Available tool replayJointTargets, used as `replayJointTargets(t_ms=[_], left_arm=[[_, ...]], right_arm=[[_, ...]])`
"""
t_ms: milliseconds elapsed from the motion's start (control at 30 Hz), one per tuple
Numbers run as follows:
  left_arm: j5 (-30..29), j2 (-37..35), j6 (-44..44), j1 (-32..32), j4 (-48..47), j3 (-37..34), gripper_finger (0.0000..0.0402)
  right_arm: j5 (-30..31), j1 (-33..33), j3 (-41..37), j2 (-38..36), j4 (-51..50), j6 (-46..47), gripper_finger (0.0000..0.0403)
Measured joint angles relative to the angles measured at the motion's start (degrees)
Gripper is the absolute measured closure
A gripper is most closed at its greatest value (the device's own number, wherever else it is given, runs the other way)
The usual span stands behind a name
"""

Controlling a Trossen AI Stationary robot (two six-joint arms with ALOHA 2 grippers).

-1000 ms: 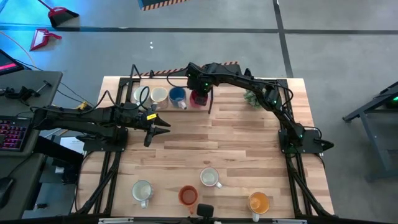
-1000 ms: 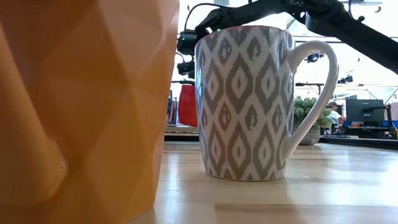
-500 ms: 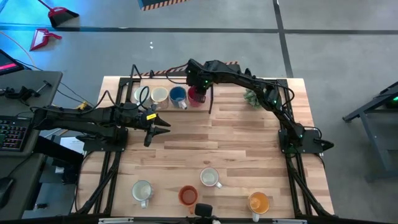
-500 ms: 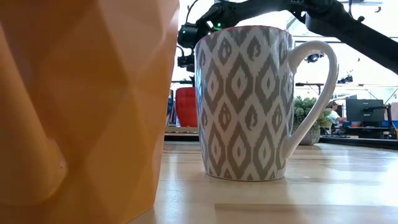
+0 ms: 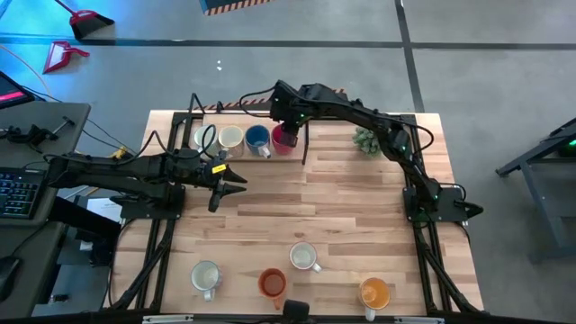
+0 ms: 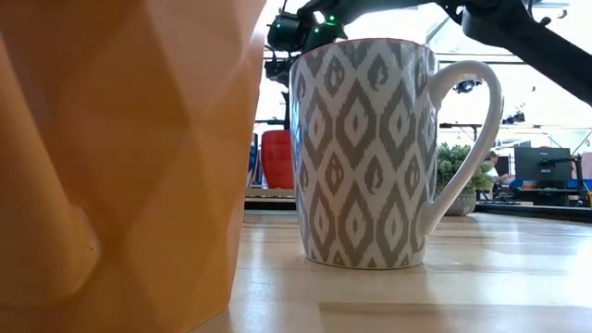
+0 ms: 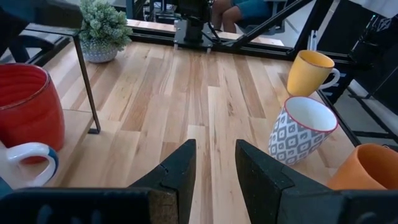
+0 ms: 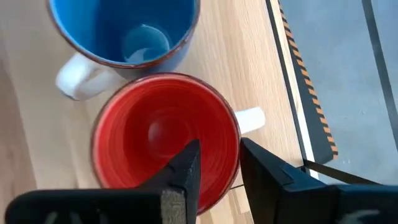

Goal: Place coffee mugs
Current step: Put the red mug on the shelf

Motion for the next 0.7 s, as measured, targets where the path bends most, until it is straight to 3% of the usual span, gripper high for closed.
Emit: replayJointTargets(t_ms=[267, 700], left_arm=[[-0.11, 0.01, 0.11, 0.01, -0.11, 0.00, 0.0300], [-0.17, 0.01, 0.10, 0.01, -0.11, 0.00, 0.0300]], right_arm=[[-3.56, 1.98, -0.03, -0.77, -0.97, 0.64, 0.0316], [-3.61, 5.59, -0.05, -0.77, -1.79, 3.47, 0.0316]])
